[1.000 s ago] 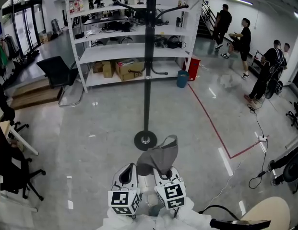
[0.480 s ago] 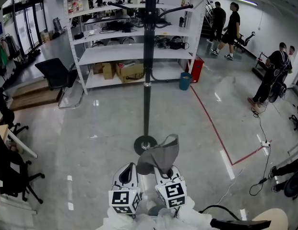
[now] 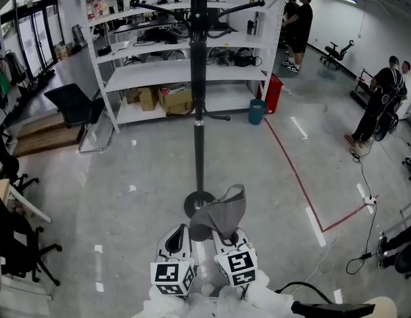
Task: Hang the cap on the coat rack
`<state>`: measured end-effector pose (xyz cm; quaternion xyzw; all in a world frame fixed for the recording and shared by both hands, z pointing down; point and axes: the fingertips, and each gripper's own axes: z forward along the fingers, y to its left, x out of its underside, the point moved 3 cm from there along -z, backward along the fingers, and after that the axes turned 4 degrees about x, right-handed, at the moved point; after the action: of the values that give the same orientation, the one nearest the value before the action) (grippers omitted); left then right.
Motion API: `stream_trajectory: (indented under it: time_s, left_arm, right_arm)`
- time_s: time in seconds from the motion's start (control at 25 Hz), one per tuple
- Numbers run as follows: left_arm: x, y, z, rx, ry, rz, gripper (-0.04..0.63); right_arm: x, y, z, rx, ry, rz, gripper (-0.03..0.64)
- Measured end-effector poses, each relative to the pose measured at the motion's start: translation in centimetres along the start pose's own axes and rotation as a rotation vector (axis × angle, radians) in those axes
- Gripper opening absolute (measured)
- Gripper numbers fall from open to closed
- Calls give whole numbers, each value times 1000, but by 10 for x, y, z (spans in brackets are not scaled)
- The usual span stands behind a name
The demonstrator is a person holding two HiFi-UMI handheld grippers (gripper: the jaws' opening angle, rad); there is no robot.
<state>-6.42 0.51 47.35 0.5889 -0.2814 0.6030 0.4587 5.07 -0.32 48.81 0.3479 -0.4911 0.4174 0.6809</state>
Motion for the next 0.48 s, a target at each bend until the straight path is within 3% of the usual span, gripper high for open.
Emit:
stream_trajectory:
  time_s: [0.48]
  left_arm:
    - [-1,7,27,-8,4,11,-6]
  right_arm:
    - [0,-19,24,-9,-3,8,26]
